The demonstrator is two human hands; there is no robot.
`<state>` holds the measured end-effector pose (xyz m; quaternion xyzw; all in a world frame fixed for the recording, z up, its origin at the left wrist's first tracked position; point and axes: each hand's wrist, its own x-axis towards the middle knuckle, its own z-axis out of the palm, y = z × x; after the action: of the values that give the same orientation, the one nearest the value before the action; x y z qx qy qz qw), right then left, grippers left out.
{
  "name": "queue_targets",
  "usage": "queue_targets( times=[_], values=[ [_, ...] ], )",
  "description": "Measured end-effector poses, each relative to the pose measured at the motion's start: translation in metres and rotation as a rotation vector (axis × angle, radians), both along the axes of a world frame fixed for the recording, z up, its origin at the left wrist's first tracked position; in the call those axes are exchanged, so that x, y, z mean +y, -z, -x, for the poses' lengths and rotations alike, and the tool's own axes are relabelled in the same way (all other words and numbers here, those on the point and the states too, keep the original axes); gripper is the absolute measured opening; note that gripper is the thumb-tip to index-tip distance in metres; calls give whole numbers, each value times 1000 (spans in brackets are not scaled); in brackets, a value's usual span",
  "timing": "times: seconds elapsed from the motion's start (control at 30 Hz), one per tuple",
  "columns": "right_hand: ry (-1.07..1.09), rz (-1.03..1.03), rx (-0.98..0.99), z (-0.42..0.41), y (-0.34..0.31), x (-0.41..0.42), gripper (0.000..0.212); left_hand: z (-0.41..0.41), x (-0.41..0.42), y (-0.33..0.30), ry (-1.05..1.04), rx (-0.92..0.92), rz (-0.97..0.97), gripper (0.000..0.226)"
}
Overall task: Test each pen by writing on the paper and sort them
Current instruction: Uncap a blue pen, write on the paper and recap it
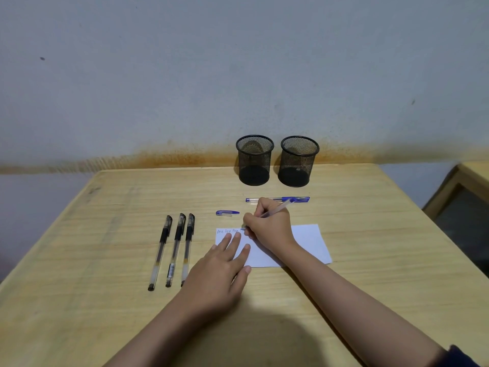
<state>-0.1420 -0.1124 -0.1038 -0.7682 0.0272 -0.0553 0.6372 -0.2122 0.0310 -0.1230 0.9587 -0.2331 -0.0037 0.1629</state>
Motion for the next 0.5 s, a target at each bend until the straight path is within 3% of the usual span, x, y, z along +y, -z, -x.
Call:
queue_targets(
  times=[0.5],
  values=[
    [29, 66, -36, 1, 0, -1, 25, 1, 1, -2, 5, 1, -3, 77]
  ],
)
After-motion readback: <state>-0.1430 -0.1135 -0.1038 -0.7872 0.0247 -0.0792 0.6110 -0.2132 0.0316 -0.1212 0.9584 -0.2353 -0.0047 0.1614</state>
